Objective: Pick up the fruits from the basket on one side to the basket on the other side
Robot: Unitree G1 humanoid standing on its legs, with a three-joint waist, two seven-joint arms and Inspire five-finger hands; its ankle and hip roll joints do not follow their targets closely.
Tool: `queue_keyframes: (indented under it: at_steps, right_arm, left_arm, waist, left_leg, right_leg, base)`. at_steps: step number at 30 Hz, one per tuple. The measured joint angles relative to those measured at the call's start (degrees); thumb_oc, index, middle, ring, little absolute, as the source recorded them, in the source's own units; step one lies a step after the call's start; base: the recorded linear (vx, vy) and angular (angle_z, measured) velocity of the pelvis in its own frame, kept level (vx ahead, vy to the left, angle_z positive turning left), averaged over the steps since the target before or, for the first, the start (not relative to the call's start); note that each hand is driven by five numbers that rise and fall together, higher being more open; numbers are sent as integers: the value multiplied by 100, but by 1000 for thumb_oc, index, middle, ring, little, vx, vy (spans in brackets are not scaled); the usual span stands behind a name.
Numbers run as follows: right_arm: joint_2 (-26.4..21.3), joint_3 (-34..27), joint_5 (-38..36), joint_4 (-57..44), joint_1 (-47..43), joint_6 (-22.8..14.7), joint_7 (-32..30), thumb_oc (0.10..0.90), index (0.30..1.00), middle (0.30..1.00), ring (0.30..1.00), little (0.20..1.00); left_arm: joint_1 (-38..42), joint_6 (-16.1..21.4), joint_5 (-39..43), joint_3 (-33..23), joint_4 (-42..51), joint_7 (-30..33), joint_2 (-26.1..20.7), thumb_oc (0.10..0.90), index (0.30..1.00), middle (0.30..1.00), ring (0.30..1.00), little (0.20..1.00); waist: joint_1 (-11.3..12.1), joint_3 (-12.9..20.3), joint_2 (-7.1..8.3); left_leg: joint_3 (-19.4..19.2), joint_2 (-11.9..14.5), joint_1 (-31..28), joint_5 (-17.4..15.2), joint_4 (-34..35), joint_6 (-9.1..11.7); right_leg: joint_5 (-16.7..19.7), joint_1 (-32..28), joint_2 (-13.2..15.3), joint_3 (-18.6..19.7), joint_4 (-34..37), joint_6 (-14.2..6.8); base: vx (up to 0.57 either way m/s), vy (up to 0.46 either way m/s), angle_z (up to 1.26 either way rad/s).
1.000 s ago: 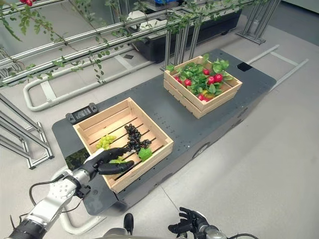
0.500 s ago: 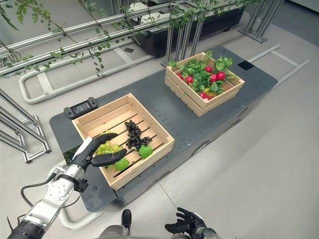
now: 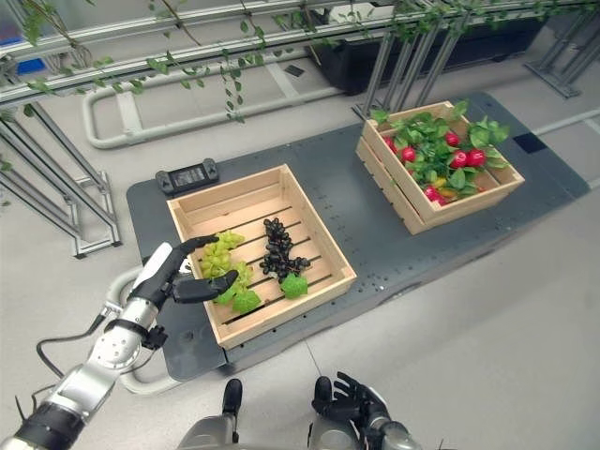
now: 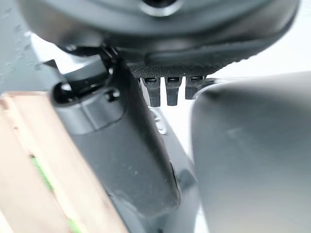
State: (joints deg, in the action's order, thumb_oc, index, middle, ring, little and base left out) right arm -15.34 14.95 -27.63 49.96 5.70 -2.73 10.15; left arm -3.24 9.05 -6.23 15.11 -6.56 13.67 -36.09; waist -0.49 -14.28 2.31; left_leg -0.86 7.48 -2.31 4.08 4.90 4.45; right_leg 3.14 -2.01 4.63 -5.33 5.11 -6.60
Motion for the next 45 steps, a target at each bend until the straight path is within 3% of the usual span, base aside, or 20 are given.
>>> queue_keyframes:
  at_steps: [4,9,19,27,33,37,45]
  right_arm:
    - [-106,-15,-9,-35,-131,65,-4,800,900,900,900,900]
    - [-143,180,-23,-75,-211,116,-4,800,900,900,900,900]
    - [-89,206,21,-62,-11,86,-2,800,900,900,900,900]
    - [-240,209,20,-133,-73,-14,10,800,900,900,900,900]
    - [-449,416,21,-225,-558,-49,11,800,900,900,900,900]
    - [-518,457,19,-532,-744,-131,16,800,900,900,900,900]
    - [-704,634,15,-654,-1001,-134,16,800,900,900,900,900]
  left_arm:
    - [284,2,-118,16,54,456,21,800,900,900,900,900]
    - [807,11,-427,23,52,861,14,800,900,900,900,900]
    - [1090,-22,-1718,103,-39,1459,-803,800,900,900,900,900]
    - [2194,-327,-2341,1115,-473,1577,-1298,800,900,900,900,900]
    - [3425,-787,-2466,2236,-1041,1382,-1295,800,900,900,900,900]
    - [3737,-1104,-2521,2391,-1454,980,-1228,800,900,900,900,900]
    - [4364,-1708,-2673,3013,-1704,-225,-1194,800,900,900,900,900]
  waist:
    - [19,-1,10]
    - [-18,-8,13]
    - [-177,-31,-28]
    - [-349,-236,-144]
    - [-496,-653,-117]
    - [-678,-1055,-81]
    - [-764,-1337,-99]
  left_leg:
    - [-182,96,221,37,-3,54]
    - [-202,0,296,33,19,67]
    - [-298,-121,298,4,20,11]
    - [-393,-159,456,21,17,-25]
    - [-435,-174,720,59,-12,-44]
    - [-505,-173,742,59,-15,-44]
    - [-570,-178,917,62,-16,-47]
  right_leg:
    - [-53,162,-102,-166,-1,84]
    - [-70,245,-26,-172,1,33]
    - [-26,313,118,-89,-1,-56]
    - [4,503,131,24,-8,-89]
    - [14,871,147,81,-154,-102]
    - [14,968,144,162,-217,-103]
    - [15,1172,150,190,-244,-103]
  base:
    - [-51,-16,16]
    - [13,91,2]
    - [12,86,-5]
    - [-34,38,-4]
    - [-73,15,-7]
    - [-49,14,-9]
    - [-52,31,-2]
